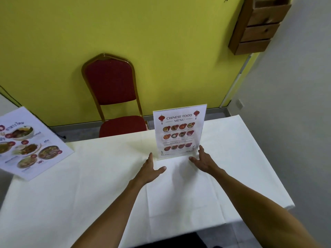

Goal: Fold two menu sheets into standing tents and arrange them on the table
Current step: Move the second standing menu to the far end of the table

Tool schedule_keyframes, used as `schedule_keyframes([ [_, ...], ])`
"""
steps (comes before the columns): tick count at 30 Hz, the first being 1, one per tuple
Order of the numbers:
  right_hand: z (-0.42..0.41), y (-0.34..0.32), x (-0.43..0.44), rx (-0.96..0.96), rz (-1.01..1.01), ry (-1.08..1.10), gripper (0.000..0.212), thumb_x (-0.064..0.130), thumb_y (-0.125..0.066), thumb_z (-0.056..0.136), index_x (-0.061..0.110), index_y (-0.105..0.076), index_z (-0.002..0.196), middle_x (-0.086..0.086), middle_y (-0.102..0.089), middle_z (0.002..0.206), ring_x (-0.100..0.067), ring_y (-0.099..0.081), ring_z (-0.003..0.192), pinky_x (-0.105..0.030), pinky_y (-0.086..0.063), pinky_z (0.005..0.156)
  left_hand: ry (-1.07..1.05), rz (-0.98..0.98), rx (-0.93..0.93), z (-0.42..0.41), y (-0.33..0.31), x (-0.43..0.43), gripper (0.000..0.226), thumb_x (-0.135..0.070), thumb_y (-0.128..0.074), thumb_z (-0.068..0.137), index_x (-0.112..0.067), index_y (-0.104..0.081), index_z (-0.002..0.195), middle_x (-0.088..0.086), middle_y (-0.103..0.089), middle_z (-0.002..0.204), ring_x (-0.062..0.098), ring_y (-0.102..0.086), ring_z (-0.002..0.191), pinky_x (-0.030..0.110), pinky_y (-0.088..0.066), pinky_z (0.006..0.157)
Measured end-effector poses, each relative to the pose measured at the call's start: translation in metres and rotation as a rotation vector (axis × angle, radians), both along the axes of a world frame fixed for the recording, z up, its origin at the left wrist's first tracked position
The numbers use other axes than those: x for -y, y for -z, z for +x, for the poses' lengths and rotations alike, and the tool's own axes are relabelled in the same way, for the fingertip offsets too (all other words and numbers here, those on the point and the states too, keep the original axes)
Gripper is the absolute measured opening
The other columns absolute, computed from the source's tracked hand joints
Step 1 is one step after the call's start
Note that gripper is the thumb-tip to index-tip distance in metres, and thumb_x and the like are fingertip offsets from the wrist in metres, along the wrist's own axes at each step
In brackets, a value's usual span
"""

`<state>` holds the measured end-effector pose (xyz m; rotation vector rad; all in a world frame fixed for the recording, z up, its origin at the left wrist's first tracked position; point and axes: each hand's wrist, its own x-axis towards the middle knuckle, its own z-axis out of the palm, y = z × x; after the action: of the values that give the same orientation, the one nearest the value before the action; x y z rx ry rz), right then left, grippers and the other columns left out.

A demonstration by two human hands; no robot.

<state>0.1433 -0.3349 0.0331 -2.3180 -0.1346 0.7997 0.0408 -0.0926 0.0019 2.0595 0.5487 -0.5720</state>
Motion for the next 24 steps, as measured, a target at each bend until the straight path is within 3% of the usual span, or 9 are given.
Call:
schedule_keyframes([
  [9, 0.016, 0.012, -0.003, 0.006, -0.005, 0.052, 0.075, 0.019, -0.058, 0.089, 0.008, -0.013, 0.148, -0.018, -0.045, 0.146, -0.040, -0.051, 0.125, -0.045, -0.044, 0.103, -0.095, -0.079, 0.095, 0.019, 0.012, 0.016, 0.109, -0.052, -0.072, 0.080, -0.025, 0.001, 0.157, -0.001, -0.017, 0.164, 0.025, -0.022, 0.149, 0.045, -0.030, 0.115],
  [13, 0.018, 0.018, -0.003, 0.017, 0.009, 0.081, 0.071, 0.013, -0.056, 0.083, 0.011, -0.019, 0.142, -0.018, -0.053, 0.137, -0.039, -0.058, 0.114, -0.043, -0.050, 0.093, -0.119, -0.116, 0.168, 0.023, 0.010, 0.023, 0.100, -0.039, -0.075, 0.080, -0.030, -0.009, 0.154, -0.005, -0.034, 0.156, 0.020, -0.033, 0.141, 0.041, -0.038, 0.109],
  [18, 0.020, 0.019, -0.004, 0.029, 0.001, 0.083, 0.064, 0.009, -0.056, 0.081, 0.008, -0.024, 0.137, -0.018, -0.057, 0.129, -0.037, -0.060, 0.106, -0.033, -0.049, 0.080, -0.134, -0.130, 0.162, 0.026, 0.011, 0.028, 0.102, -0.039, -0.078, 0.076, -0.030, -0.011, 0.151, -0.005, -0.040, 0.149, 0.019, -0.039, 0.136, 0.039, -0.042, 0.107],
  [24, 0.021, 0.019, -0.002, 0.048, 0.012, 0.074, 0.062, 0.011, -0.056, 0.080, 0.006, -0.026, 0.135, -0.017, -0.059, 0.125, -0.035, -0.060, 0.100, -0.031, -0.048, 0.077, -0.173, -0.125, 0.196, 0.027, 0.014, 0.035, 0.096, -0.038, -0.079, 0.073, -0.028, -0.019, 0.146, -0.005, -0.045, 0.143, 0.017, -0.044, 0.130, 0.040, -0.045, 0.106],
])
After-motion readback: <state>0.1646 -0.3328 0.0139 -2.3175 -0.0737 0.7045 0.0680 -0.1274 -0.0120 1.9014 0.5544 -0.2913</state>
